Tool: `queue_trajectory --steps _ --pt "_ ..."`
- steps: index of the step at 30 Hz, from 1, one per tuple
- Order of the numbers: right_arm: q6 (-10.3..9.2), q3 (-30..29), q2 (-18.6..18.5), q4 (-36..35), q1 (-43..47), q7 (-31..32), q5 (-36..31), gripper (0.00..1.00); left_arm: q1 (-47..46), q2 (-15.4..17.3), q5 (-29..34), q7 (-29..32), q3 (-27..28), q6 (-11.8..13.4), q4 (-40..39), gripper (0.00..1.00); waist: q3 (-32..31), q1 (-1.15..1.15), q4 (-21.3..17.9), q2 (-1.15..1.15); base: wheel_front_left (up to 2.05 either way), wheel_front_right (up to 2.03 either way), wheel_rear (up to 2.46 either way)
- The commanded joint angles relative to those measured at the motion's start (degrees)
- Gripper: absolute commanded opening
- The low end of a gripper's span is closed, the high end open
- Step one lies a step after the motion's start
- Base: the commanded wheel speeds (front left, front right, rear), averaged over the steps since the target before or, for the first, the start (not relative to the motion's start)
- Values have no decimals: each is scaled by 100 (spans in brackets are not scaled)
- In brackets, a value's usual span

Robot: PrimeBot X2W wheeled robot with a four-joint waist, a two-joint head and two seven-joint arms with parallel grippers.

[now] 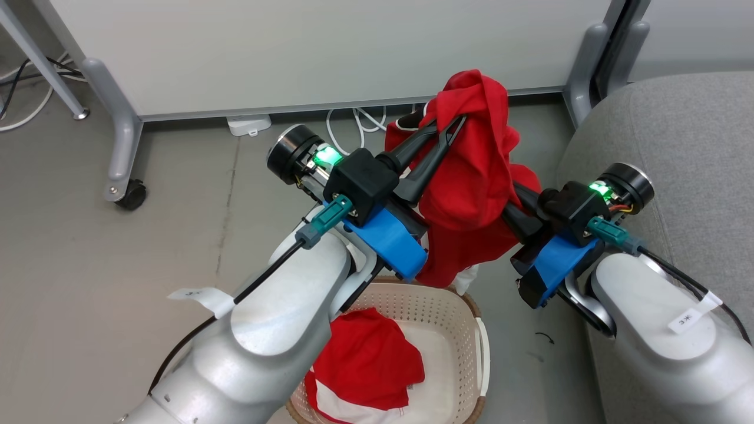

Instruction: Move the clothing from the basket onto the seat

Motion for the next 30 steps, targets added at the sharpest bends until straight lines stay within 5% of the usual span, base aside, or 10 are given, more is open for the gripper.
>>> queue_trajectory --steps 1,26,27,28,30 --pt "2 -24 -1 -39 -54 -3 45 0 -72 30 -7 -30 24 -1 -12 0 19 0 -9 0 0 0 0" --pt "2 -206 19 -162 119 -3 30 0 -87 11 43 -30 117 30 -39 0 59 0 -18 0 0 0 0" --pt "2 -209 20 -163 117 -3 29 0 -75 8 49 -30 130 40 -53 40 63 0 -20 0 0 0 0" --pt "2 -217 20 -163 117 -3 28 0 -51 5 37 -30 139 38 -43 100 64 0 -19 0 0 0 0" --pt "2 -235 22 -170 130 -3 33 0 -37 -3 38 -30 146 34 -41 100 63 0 -21 0 0 0 0"
